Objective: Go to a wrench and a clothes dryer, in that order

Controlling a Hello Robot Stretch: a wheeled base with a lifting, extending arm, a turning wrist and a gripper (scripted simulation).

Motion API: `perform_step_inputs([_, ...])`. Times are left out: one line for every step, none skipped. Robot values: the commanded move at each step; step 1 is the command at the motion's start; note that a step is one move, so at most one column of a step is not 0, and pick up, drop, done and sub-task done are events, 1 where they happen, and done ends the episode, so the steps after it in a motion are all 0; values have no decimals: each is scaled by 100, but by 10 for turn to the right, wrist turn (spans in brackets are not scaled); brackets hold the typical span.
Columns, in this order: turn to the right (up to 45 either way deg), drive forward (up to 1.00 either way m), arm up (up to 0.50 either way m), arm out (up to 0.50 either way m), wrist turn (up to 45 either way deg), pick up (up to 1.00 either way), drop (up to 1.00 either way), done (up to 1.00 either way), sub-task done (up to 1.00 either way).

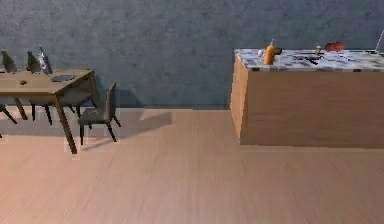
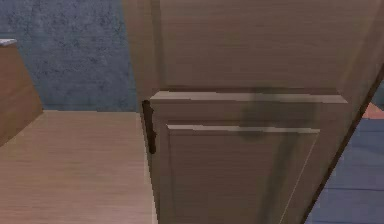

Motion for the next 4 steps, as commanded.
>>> perform_step_inputs([30, 0, 0, 0, 0, 0, 0, 0, 0])
perform_step_inputs([0, 50, 0, 0, 0, 0, 0, 0, 0])
perform_step_inputs([240, 0, 0, 0, 0, 0, 0, 0, 0])
perform_step_inputs([0, 95, 0, 0, 0, 0, 0, 0, 0])
